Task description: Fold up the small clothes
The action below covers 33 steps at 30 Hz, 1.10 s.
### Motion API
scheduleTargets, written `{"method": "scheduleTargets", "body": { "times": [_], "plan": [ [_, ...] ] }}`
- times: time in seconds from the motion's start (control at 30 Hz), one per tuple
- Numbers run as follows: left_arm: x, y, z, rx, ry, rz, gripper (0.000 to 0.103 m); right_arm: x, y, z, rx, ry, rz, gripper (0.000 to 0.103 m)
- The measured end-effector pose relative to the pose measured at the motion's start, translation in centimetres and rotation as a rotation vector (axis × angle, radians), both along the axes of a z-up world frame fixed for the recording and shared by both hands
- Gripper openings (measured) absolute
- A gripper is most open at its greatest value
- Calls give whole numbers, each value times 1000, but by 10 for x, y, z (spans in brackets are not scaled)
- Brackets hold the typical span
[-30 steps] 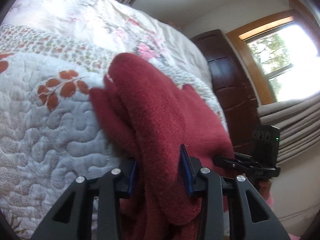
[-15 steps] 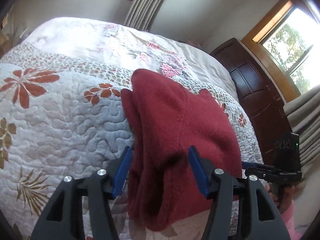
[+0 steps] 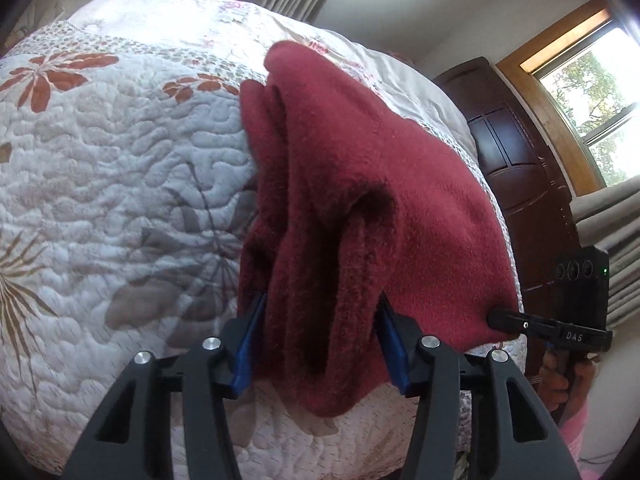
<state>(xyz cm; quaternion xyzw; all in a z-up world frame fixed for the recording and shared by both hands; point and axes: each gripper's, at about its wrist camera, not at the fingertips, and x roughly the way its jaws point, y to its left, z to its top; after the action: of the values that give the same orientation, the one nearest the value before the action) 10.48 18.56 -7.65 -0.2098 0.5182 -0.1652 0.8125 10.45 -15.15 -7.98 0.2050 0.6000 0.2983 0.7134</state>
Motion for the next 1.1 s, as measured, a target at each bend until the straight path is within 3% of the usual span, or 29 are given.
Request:
{"method": "scheduleTargets", "body": {
  "times": [0.13, 0.33, 0.4, 0.47, 0.57, 0.8, 1.1],
  "plan": [
    [-3, -1, -11, 9, -3, 25, 53, 1, 21, -23, -128, 21, 26, 22],
    [-10, -4, -2, 59, -27, 12, 57, -6, 11, -15, -152, -33, -6, 32],
    [-15, -7, 7, 108, -33, 24, 68, -16, 6, -3, -221, -89, -22, 48],
    [-20, -8, 14, 156, -37, 30, 69, -19, 5, 8, -292, -134, -47, 50],
    [-30, -9, 25, 227, -37, 37, 77, -28, 7, 28, -396, -182, -97, 67],
    [-50, -16, 53, 349, -57, 41, 89, -49, 13, 54, -458, -232, -139, 91],
    [-70, -22, 75, 396, -61, 70, 90, -68, 30, 74, -447, -240, -166, 91]
  ]
}}
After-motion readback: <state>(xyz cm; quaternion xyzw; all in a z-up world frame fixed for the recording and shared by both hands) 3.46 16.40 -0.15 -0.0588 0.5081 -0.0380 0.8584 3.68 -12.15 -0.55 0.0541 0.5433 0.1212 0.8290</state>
